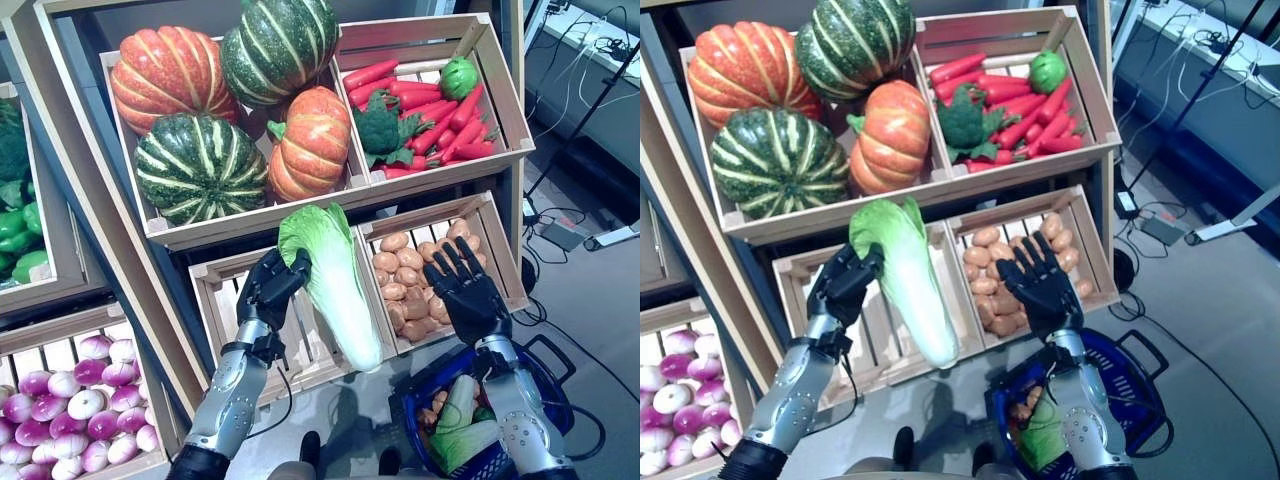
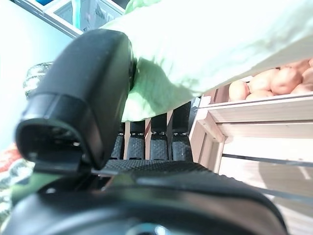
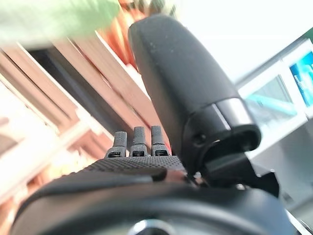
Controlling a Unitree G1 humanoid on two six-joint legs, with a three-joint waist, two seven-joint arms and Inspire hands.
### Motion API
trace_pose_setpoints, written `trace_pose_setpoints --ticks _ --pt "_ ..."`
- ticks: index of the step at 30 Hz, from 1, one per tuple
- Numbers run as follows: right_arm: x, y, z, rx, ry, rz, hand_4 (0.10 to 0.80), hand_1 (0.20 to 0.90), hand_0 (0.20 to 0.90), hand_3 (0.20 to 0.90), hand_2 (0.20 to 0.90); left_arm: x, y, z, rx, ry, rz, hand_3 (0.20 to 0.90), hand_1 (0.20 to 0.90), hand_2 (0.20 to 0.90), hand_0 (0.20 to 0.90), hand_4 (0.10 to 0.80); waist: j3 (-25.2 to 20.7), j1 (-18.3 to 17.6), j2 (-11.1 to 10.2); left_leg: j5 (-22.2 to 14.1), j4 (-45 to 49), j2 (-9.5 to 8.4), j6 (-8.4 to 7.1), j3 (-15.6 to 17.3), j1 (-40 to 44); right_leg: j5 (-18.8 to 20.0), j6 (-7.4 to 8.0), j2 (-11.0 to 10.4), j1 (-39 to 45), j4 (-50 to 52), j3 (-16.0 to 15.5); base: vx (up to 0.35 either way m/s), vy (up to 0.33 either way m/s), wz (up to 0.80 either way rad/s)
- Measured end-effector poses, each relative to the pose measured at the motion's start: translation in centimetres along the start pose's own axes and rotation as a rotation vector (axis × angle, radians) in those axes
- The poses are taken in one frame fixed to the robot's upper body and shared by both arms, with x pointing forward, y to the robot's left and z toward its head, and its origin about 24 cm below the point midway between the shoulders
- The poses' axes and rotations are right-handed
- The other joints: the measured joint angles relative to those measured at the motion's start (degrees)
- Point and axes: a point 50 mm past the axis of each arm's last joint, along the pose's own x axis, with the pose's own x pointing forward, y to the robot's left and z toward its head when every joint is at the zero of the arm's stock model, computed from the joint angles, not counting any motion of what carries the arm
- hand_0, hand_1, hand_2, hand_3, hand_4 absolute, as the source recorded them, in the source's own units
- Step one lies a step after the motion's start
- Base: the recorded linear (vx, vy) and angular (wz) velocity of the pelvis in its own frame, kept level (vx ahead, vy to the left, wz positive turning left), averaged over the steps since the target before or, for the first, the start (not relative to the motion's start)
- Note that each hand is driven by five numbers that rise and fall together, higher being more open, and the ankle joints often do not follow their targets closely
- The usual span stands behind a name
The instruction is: Put vegetables into the basket
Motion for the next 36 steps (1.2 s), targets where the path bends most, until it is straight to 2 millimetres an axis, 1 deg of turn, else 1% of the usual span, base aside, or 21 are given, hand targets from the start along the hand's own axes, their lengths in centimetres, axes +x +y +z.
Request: trace_pose_setpoints --ticks 1,3,5,9,10,14,18,20,25,27,36 --pt "0.1 0.2 -0.2 -0.003 0.026 0.025 0.8 0.9 0.9 0.9 0.9 0.0 0.0 0.0 0.003 0.0 -0.001 0.3 0.3 0.3 0.3 0.4 -0.07 0.03 -0.11 0.0 0.0 -0.01 0.0 0.0 -0.01 0.0 0.01 -0.02 -0.01 0.0 -0.01 0.0 0.0 0.0" --pt "0.2 0.9 -1.4 -0.02 0.142 0.107 0.8 0.9 0.9 0.9 0.9 0.0 0.1 0.2 0.023 -0.002 -0.007 0.3 0.3 0.3 0.3 0.4 -0.38 0.25 -0.5 -0.02 0.0 -0.03 0.02 -0.02 -0.07 0.0 0.02 -0.04 -0.05 -0.01 -0.04 0.0 0.0 0.0" --pt "0.0 1.1 -2.1 -0.052 0.231 0.155 0.8 0.9 0.9 0.9 0.9 0.0 0.1 0.4 0.045 -0.008 -0.015 0.3 0.3 0.3 0.3 0.4 -0.49 0.56 -0.65 -0.02 0.0 -0.09 0.02 -0.02 -0.2 0.0 0.02 -0.11 -0.12 -0.01 -0.15 0.002 0.004 0.02" --pt "-0.5 1.1 -2.5 -0.083 0.347 0.23 0.8 0.9 0.9 0.9 0.9 0.0 0.5 1.0 0.08 -0.012 -0.019 0.3 0.3 0.3 0.3 0.4 -0.5 0.73 -0.65 -0.03 0.0 -0.18 0.05 -0.03 -0.21 0.02 0.06 -0.22 -0.15 -0.01 -0.14 0.0 0.0 0.0" --pt "-0.5 1.1 -2.5 -0.083 0.347 0.23 0.8 0.9 0.9 0.9 0.9 0.0 0.5 1.0 0.08 -0.012 -0.019 0.3 0.3 0.3 0.3 0.4 -0.5 0.73 -0.65 -0.03 0.0 -0.18 0.05 -0.03 -0.21 0.02 0.06 -0.22 -0.15 -0.01 -0.14 0.0 0.0 0.0" --pt "-0.8 1.0 -2.5 -0.112 0.464 0.314 0.8 0.9 0.9 0.9 0.9 -0.1 0.4 0.9 0.095 -0.004 -0.032 0.3 0.3 0.3 0.3 0.4 -0.55 0.82 -0.71 -0.03 0.0 -0.17 0.05 -0.09 -0.18 0.02 0.06 -0.19 -0.12 -0.02 -0.15 0.008 -0.004 0.0" --pt "-1.0 1.0 -2.7 -0.125 0.514 0.331 0.8 0.9 0.9 0.9 0.9 -0.2 0.4 0.7 0.109 0.009 -0.047 0.3 0.3 0.3 0.3 0.4 -0.63 0.8 -0.84 -0.03 0.01 -0.17 0.06 -0.08 -0.17 0.02 0.07 -0.18 -0.12 -0.02 -0.14 0.0 0.0 0.0" --pt "-1.2 0.9 -2.7 -0.165 0.541 0.35 0.8 0.9 0.9 0.9 0.9 -0.2 0.3 0.7 0.11 0.012 -0.054 0.3 0.3 0.3 0.3 0.4 -0.67 0.79 -0.9 -0.03 0.0 -0.17 0.06 -0.08 -0.17 0.02 0.08 -0.19 -0.12 -0.03 -0.12 0.0 0.0 0.0" --pt "-1.4 0.6 -2.7 -0.181 0.575 0.344 0.8 0.9 0.9 0.9 0.9 -0.2 0.2 0.5 0.111 0.017 -0.062 0.3 0.3 0.3 0.3 0.4 -0.71 0.8 -0.96 -0.03 0.01 -0.17 0.06 -0.08 -0.16 0.02 0.08 -0.19 -0.12 -0.03 -0.11 0.0 0.0 0.0" --pt "-1.5 0.5 -2.9 -0.212 0.587 0.344 0.8 0.9 0.9 0.9 0.9 -0.3 0.2 0.5 0.11 0.018 -0.065 0.3 0.3 0.3 0.3 0.4 -0.71 0.79 -0.96 -0.03 0.01 -0.17 0.06 -0.08 -0.16 0.02 0.08 -0.19 -0.12 -0.03 -0.09 0.0 0.0 0.0" --pt "-1.5 0.6 -3.2 -0.205 0.618 0.35 0.8 0.9 0.9 0.9 0.9 -0.3 0.1 0.5 0.109 0.017 -0.071 0.3 0.3 0.3 0.3 0.4 -0.71 0.89 -0.97 -0.03 0.01 -0.17 0.06 -0.09 -0.15 0.03 0.08 -0.19 -0.09 -0.03 -0.11 0.0 0.0 0.0"
